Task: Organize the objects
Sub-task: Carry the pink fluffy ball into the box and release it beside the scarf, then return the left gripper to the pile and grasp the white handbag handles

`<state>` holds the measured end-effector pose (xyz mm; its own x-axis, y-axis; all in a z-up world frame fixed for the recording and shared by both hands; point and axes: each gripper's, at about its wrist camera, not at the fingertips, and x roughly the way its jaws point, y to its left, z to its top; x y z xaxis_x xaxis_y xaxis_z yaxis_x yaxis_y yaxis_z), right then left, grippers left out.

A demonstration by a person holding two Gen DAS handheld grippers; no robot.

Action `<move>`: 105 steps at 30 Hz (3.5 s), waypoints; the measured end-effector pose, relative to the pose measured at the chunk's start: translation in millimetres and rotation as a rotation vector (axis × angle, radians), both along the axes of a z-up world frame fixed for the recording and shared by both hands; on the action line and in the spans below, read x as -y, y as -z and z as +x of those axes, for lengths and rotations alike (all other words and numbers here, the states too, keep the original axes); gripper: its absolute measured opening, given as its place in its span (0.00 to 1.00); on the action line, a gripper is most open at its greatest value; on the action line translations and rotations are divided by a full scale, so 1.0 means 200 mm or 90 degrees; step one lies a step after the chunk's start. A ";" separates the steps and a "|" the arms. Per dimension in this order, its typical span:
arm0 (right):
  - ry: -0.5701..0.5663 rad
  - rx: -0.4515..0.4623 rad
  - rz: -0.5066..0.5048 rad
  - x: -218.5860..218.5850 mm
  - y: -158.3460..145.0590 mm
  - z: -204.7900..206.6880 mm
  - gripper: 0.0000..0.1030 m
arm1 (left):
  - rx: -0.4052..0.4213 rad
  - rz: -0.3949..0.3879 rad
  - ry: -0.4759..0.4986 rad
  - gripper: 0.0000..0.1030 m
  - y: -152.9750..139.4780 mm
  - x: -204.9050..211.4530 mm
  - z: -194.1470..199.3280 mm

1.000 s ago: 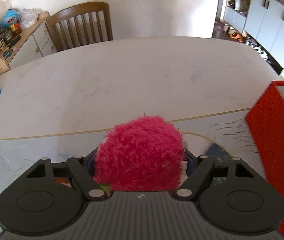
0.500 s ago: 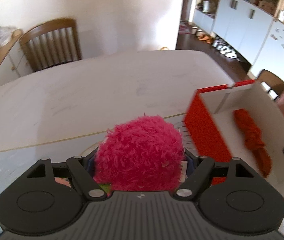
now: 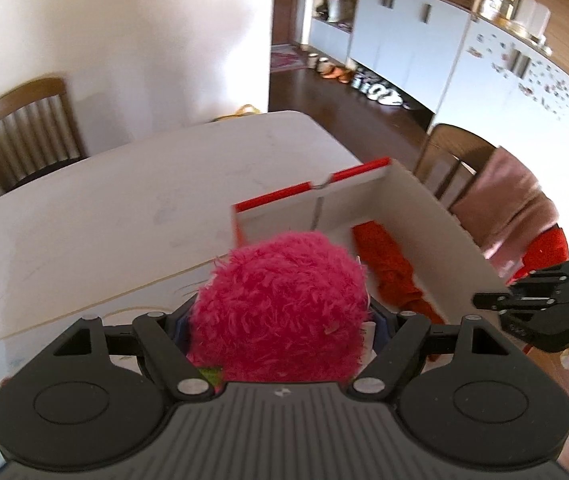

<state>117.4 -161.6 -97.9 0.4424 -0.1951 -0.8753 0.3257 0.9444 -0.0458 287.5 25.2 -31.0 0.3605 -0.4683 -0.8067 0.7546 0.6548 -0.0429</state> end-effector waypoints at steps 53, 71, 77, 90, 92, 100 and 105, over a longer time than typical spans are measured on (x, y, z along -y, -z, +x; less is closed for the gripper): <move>-0.016 0.003 0.027 0.03 0.02 -0.01 0.03 | -0.041 0.133 0.048 0.82 0.59 0.73 0.15; -0.013 0.000 0.028 0.02 0.03 -0.02 0.03 | -0.022 0.041 0.027 0.82 0.32 0.56 0.14; -0.014 -0.002 0.025 0.02 0.03 -0.02 0.03 | -0.012 -0.005 0.027 0.82 0.18 0.41 0.12; -0.017 -0.007 0.022 0.01 0.03 -0.02 0.03 | -0.003 -0.054 -0.016 0.82 0.01 -0.02 0.09; -0.017 -0.007 0.021 0.01 0.02 -0.02 0.03 | 0.003 -0.054 -0.026 0.82 0.01 -0.09 0.08; -0.014 -0.011 0.016 0.00 0.02 -0.02 0.03 | -0.023 -0.041 -0.071 0.82 0.11 -0.31 0.05; -0.011 -0.012 0.012 0.00 0.02 -0.01 0.03 | -0.047 -0.023 -0.089 0.82 0.26 -0.41 -0.01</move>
